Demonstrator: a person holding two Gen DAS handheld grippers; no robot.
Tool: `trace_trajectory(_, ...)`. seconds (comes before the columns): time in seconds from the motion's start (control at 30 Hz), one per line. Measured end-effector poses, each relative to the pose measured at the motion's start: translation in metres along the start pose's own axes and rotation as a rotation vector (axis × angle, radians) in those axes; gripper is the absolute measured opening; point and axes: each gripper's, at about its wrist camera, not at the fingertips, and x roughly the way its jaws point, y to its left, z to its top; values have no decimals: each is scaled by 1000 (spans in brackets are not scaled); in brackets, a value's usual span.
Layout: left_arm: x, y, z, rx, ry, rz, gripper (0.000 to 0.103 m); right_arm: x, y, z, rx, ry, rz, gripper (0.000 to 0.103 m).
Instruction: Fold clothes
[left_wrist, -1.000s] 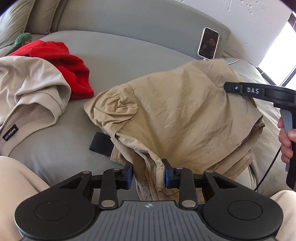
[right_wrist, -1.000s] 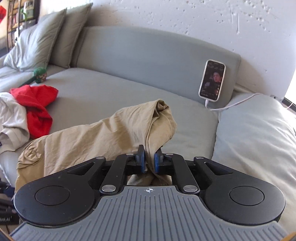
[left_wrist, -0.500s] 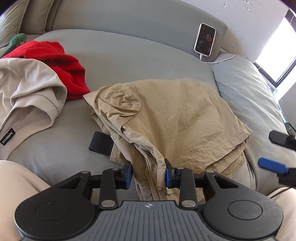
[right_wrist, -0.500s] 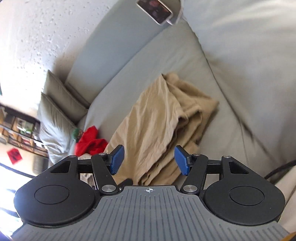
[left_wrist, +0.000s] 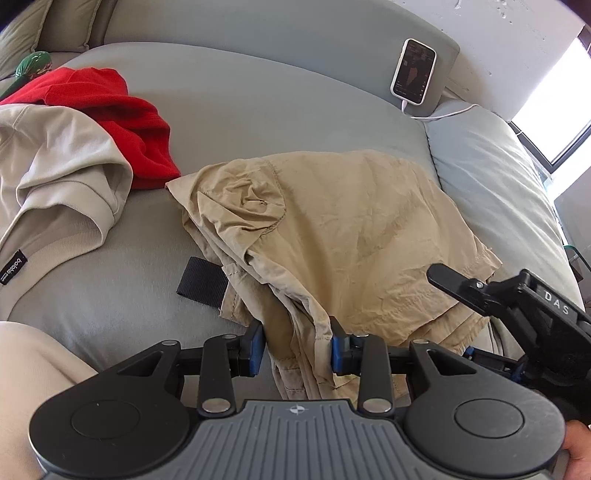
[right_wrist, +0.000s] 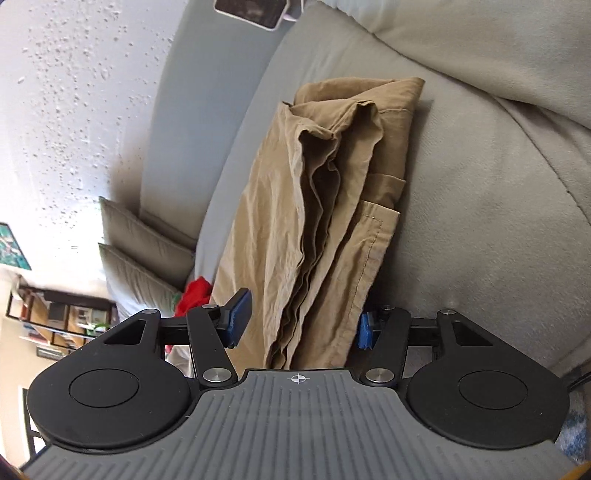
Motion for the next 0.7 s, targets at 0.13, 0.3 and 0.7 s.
trace_trajectory(0.13,-4,-1,0,7,-5,-4,37,12,26,-5,-156,-38,-125,27)
trace_trajectory(0.3,-41,-2,18,126,-111,-15,42,4,49,6,-302,25,-164,10)
trace_trajectory(0.7,15,-2,90,178,94,-341,67,-29,25,51,-306,168,-264,12)
